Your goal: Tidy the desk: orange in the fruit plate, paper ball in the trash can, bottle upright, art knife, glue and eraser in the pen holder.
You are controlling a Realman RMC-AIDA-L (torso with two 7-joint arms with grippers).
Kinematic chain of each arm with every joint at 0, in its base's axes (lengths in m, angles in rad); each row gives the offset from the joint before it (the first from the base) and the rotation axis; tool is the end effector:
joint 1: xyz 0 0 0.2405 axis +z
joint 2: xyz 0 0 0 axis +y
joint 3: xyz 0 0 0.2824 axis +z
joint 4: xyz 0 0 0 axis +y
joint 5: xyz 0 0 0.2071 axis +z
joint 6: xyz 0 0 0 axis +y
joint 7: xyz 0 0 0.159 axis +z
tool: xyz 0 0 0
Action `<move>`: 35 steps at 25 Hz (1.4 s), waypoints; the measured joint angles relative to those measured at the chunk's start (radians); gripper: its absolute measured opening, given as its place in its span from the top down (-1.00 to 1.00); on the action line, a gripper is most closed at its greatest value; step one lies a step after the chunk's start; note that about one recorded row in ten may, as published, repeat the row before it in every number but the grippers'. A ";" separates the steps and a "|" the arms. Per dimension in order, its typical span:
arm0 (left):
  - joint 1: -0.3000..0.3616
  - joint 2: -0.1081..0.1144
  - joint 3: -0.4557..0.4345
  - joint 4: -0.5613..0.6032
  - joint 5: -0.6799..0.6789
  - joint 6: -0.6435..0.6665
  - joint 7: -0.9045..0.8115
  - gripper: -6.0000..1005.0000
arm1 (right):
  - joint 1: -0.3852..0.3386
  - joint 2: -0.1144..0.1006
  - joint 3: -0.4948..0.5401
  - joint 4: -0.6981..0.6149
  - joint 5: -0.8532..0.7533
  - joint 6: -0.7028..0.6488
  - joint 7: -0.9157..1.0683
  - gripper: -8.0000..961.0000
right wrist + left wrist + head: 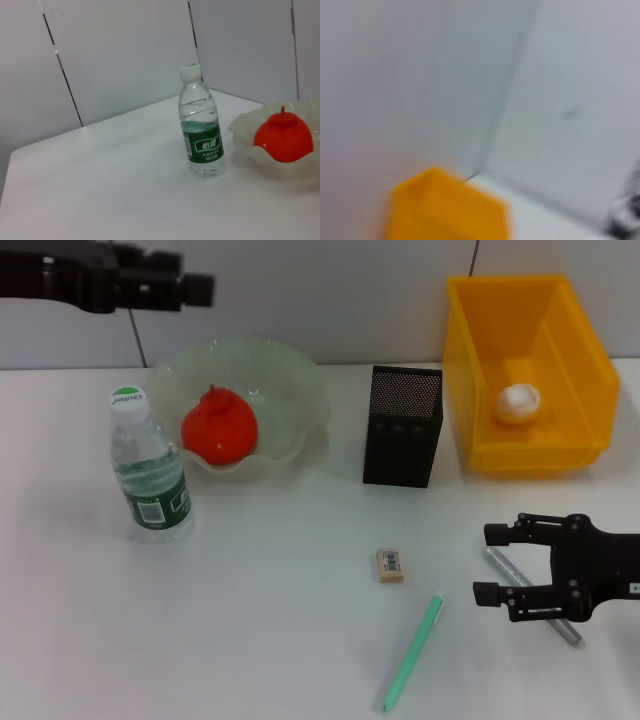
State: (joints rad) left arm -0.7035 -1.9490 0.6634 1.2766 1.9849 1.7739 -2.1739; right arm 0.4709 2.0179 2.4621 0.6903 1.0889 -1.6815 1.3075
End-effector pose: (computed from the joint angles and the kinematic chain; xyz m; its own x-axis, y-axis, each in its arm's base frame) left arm -0.1549 0.3993 0.1231 0.7940 0.3722 0.4807 0.5090 -0.8393 -0.1909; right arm 0.2994 0.3200 0.0008 0.8486 -0.2926 -0.4407 -0.3848 -0.9131 -0.1347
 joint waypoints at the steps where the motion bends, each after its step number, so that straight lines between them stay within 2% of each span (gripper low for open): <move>1: 0.000 0.000 0.000 0.000 0.000 0.000 0.000 -0.35 | 0.000 0.000 0.000 0.000 0.001 -0.001 0.002 -0.72; 2: 0.000 0.000 0.000 0.000 0.000 0.000 0.000 -0.35 | 0.000 -0.001 0.000 0.001 0.001 -0.002 0.004 -0.72; 3: 0.035 0.005 0.022 -0.100 -0.181 0.050 0.080 -0.35 | 0.000 -0.002 0.000 0.004 0.001 -0.005 0.012 -0.72; 4: 0.045 -0.008 0.034 -0.170 -0.217 0.065 0.136 -0.35 | 0.000 -0.002 0.000 0.004 0.001 -0.005 0.012 -0.72; 7: 0.049 -0.018 0.040 -0.229 -0.229 0.075 0.186 -0.34 | 0.001 -0.004 0.001 0.009 0.002 -0.013 0.021 -0.72; 8: 0.051 -0.031 0.043 -0.271 -0.232 0.081 0.224 -0.34 | 0.001 -0.005 0.001 0.010 0.002 -0.016 0.023 -0.72; 9: 0.053 -0.058 0.047 -0.378 -0.225 0.100 0.350 -0.34 | 0.001 -0.005 0.002 0.010 0.002 -0.018 0.024 -0.72; 12: 0.057 -0.071 0.056 -0.426 -0.216 0.102 0.423 -0.34 | 0.002 -0.010 0.002 0.011 0.002 -0.020 0.024 -0.72; 13: 0.065 -0.083 0.070 -0.482 -0.205 0.099 0.503 -0.34 | 0.000 -0.014 0.002 0.011 0.002 -0.025 0.025 -0.72; 14: 0.091 -0.105 0.115 -0.556 -0.177 0.067 0.652 -0.34 | 0.000 -0.014 0.002 0.011 0.002 -0.025 0.025 -0.72; 16: 0.111 -0.114 0.143 -0.600 -0.162 0.036 0.751 -0.34 | -0.003 -0.016 0.002 0.011 0.002 -0.028 0.026 -0.72; 17: 0.111 -0.114 0.143 -0.600 -0.162 0.036 0.751 -0.34 | -0.004 -0.017 0.003 0.011 0.002 -0.030 0.027 -0.72; 18: 0.136 -0.117 0.166 -0.683 -0.155 -0.011 0.868 -0.34 | -0.005 -0.019 0.003 0.011 0.002 -0.032 0.028 -0.72; 19: 0.136 -0.117 0.166 -0.683 -0.155 -0.011 0.868 -0.34 | -0.006 -0.020 0.003 0.012 0.002 -0.035 0.031 -0.72; 22: 0.165 -0.115 0.169 -0.806 -0.154 -0.068 1.017 -0.34 | -0.007 -0.027 0.003 0.012 0.002 -0.050 0.042 -0.72; 27: 0.206 -0.120 0.171 -0.855 -0.123 -0.144 1.117 -0.34 | -0.007 -0.033 0.014 0.041 0.002 -0.079 0.092 -0.72; 29: 0.212 -0.120 0.171 -0.877 -0.121 -0.149 1.154 -0.34 | 0.001 -0.035 0.016 0.076 0.002 -0.095 0.162 -0.72; 30: 0.214 -0.120 0.171 -0.897 -0.121 -0.149 1.188 -0.34 | 0.015 -0.036 0.012 0.139 0.002 -0.114 0.280 -0.72; 31: 0.214 -0.120 0.171 -0.902 -0.121 -0.149 1.198 -0.34 | 0.015 -0.036 0.012 0.139 0.002 -0.114 0.280 -0.72; 33: 0.214 -0.122 0.171 -0.930 -0.122 -0.150 1.240 -0.34 | 0.042 -0.036 -0.003 0.265 -0.012 -0.136 0.485 -0.72; 35: 0.212 -0.122 0.167 -0.963 -0.124 -0.157 1.279 -0.34 | 0.054 -0.037 -0.016 0.304 -0.022 -0.138 0.557 -0.72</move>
State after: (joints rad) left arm -0.4913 -2.0711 0.8307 0.3141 1.8613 1.6174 -0.8951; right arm 0.5246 1.9805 2.4457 0.9943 1.0672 -1.8196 1.8648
